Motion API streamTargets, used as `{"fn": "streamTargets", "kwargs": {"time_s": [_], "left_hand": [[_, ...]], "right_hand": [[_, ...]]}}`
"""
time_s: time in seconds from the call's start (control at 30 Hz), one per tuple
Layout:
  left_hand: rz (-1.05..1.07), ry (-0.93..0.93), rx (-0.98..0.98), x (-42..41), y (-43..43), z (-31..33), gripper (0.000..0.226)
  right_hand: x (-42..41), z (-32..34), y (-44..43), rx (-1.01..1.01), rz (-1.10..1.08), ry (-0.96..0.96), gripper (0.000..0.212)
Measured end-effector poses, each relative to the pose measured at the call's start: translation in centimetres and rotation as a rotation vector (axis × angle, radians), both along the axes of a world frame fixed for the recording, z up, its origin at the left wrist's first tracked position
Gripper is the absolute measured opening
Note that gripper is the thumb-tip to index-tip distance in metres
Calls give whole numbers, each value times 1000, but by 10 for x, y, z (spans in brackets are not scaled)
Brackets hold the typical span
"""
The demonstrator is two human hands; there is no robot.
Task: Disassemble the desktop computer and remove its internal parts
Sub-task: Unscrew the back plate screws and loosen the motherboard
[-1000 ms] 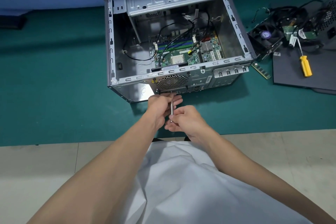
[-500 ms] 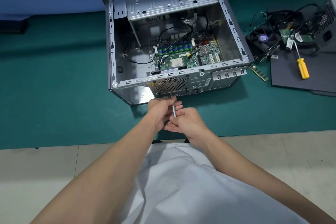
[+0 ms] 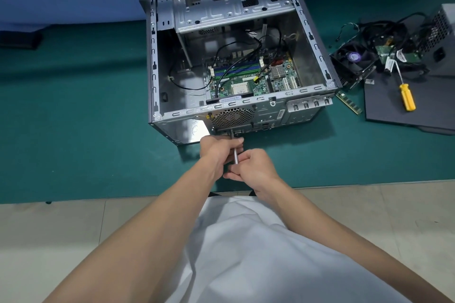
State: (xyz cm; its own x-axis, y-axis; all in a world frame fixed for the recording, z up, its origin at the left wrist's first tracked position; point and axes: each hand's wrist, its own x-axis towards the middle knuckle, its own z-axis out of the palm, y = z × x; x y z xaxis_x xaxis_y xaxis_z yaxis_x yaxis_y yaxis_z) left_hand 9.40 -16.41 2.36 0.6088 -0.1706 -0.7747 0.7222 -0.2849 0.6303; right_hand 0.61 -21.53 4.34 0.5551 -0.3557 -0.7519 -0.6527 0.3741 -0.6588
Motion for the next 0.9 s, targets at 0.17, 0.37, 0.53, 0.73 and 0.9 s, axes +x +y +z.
{"fn": "streamTargets", "kwargs": {"time_s": [0.17,0.37,0.53,0.73,0.9], "left_hand": [[22,80,-57,2,-4,2,5],[-36,-4,-8,-1,-1,1,12],[-29,28,-31,-1,-5,5,7],[-8,-10,-63,1,2,-2,14],[59,-10,-61,1,-1,-4,5]], "right_hand": [[1,-1,-4,167,-47,-87,15],[0,0,-2,-11,-45,-2,16],[0,-4,-5,66,-37,-50,14],[1,-5,-5,-36,-39,-7,10],[2,-1,-7,36,-49,-31,9]]}}
